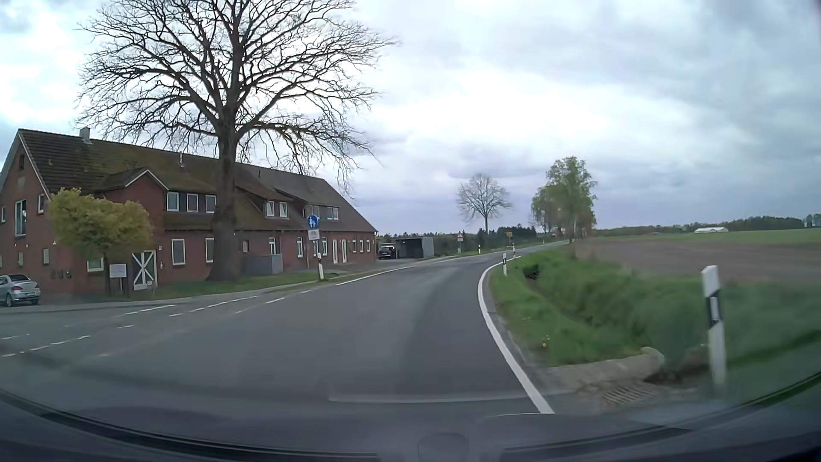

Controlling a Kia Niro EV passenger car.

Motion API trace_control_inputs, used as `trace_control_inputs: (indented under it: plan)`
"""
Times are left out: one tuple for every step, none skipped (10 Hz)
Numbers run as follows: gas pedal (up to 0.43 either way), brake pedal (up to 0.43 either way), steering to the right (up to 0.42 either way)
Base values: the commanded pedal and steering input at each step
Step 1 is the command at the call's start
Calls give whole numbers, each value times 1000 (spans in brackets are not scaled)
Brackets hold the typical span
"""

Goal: Follow the waypoints while adhering to traffic rules and regulations

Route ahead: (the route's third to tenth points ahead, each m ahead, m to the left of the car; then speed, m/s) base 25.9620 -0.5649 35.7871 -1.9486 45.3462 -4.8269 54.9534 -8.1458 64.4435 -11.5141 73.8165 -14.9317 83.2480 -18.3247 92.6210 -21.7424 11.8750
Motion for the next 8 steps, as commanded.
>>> trace_control_inputs:
  plan:
    - [98,0,16]
    - [98,0,16]
    - [98,0,18]
    - [118,0,19]
    - [130,0,21]
    - [130,0,26]
    - [130,0,29]
    - [130,0,35]
